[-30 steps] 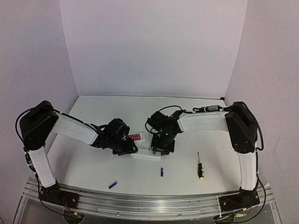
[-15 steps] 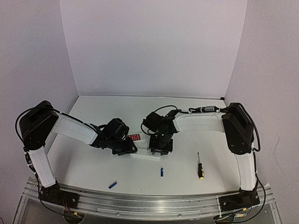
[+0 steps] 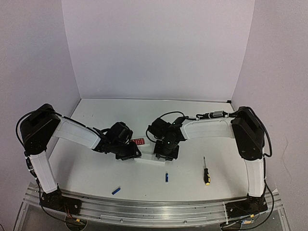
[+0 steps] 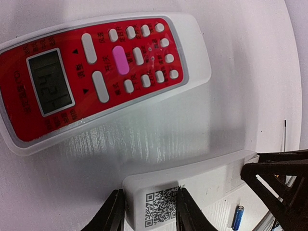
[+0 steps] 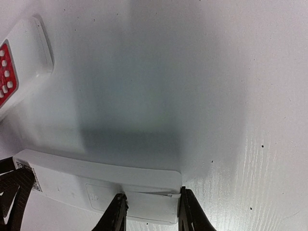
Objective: Unload the batteries from the remote control
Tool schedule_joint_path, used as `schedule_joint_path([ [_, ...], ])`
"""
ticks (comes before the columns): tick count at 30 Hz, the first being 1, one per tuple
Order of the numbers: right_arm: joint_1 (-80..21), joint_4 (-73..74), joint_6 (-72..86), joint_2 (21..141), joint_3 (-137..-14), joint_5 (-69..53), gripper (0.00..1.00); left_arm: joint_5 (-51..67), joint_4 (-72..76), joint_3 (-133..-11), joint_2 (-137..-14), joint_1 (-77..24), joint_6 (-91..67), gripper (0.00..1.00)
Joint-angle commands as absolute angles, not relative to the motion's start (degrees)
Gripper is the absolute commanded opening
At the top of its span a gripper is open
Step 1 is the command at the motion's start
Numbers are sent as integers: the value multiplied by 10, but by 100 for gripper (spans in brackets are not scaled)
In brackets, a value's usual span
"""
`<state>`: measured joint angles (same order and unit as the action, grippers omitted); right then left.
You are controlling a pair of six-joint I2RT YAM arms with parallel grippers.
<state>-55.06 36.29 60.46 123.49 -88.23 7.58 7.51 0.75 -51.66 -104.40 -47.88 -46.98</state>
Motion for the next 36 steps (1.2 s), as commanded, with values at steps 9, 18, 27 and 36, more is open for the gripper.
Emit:
schedule_joint_path([
  [9, -603, 13, 594, 1287, -771, -2, 24, 100, -47, -494, -1091, -504, -471, 34],
  [18, -577, 15, 575, 1216, -686, 11, 38, 64, -50, -492, -1113, -501, -468, 33],
  [27, -553, 24, 512, 1115, -633, 39, 57, 57, -58, -500, -1119, -500, -460, 33],
  [36, -531, 119, 304, 1012, -620, 37, 71, 57, -63, -508, -1110, -500, -453, 33],
])
